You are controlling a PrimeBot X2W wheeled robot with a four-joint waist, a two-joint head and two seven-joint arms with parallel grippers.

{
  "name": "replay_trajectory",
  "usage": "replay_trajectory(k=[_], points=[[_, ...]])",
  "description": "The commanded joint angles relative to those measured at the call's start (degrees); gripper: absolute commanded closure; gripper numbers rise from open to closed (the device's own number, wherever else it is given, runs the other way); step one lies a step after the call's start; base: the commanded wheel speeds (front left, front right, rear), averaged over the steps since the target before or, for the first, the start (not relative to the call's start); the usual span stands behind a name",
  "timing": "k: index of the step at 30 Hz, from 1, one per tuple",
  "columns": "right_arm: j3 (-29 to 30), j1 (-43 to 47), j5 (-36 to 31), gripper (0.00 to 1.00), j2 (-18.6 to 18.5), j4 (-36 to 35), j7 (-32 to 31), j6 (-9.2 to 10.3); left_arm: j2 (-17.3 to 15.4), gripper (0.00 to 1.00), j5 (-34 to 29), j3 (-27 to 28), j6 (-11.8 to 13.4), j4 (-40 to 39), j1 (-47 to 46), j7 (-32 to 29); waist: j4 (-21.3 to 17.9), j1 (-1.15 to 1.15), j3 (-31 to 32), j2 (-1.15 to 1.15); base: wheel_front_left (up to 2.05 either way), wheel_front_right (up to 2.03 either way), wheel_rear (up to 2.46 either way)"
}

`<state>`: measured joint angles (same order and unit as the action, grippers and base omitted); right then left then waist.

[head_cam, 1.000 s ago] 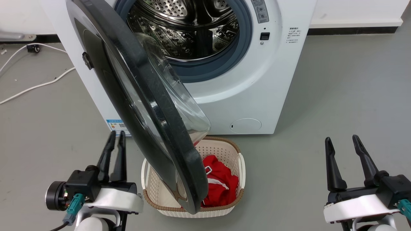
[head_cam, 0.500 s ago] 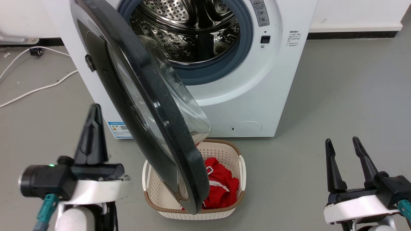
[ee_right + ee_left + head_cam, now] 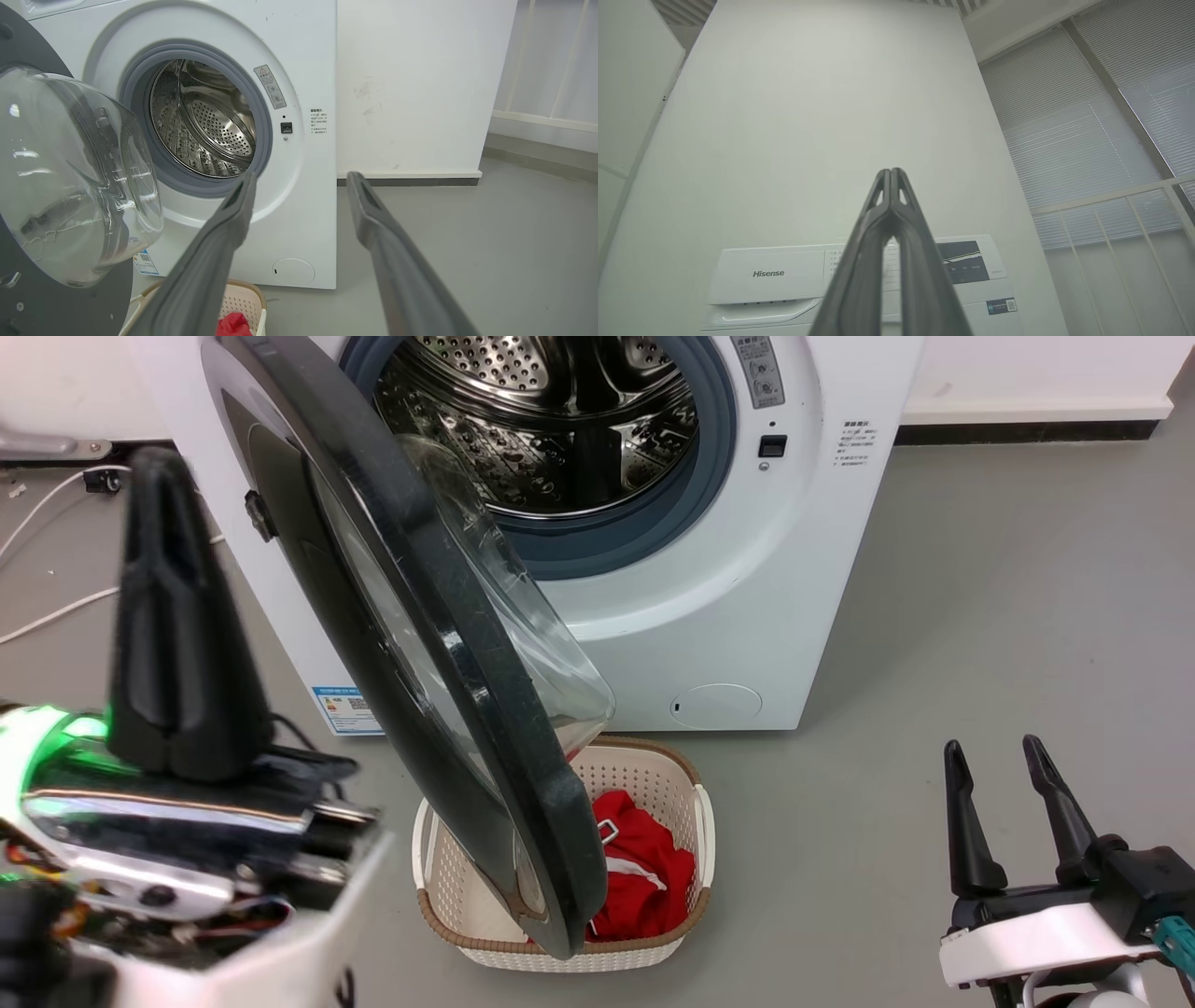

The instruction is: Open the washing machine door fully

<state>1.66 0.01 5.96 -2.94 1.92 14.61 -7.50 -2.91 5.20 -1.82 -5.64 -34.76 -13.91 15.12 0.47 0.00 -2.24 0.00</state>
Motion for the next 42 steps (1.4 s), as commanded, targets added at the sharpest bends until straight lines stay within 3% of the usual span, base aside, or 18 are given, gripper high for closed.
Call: replay_trajectory(k=[1, 7, 12, 16, 26, 42], points=[[0.0, -0.6, 0.3, 0.0, 0.1, 0.2, 0.1, 0.02, 0.0, 1.0, -0.3, -1.7, -0.5, -1.1, -0.6, 0.0, -0.1, 0.0, 0.0, 0.0, 0.0, 0.0, 0.0], [0.0, -1.1, 0.7, 0.0, 0.1, 0.7, 0.2, 0.02, -1.0, 1.0, 0.0, -14.3, -1.7, -0.6, 1.9, 0.0, -0.5, 0.0, -0.1, 0.0, 0.0, 0.0, 0.0], [-0.1, -1.0, 1.0, 0.0, 0.1, 1.1, 0.2, 0.02, -4.2, 1.0, 2.7, -24.7, -1.8, 6.3, 6.7, 0.0, -0.7, 0.0, -0.1, 0.0, 0.0, 0.0, 0.0], [-0.2, -0.8, 1.1, 0.0, 0.1, 1.4, 0.3, 0.02, -7.1, 1.0, 5.1, -29.5, -1.8, 13.1, 11.4, 0.1, -0.6, 0.0, -0.2, 0.0, 0.0, 0.0, 0.0], [-0.3, -0.9, 1.5, 0.0, 0.1, 1.8, 0.4, 0.02, -9.4, 1.0, 7.5, -32.3, -1.1, 26.5, 16.8, -3.6, 0.2, 0.0, -0.8, 0.0, 0.0, 0.0, 0.0], [-1.6, -0.8, 2.4, 0.0, 0.1, 2.8, -0.3, 0.02, -2.6, 1.0, 7.1, -29.0, 3.1, 40.8, 6.3, -0.2, -0.7, 0.0, -1.0, 0.0, 0.0, 0.0, 0.0]])
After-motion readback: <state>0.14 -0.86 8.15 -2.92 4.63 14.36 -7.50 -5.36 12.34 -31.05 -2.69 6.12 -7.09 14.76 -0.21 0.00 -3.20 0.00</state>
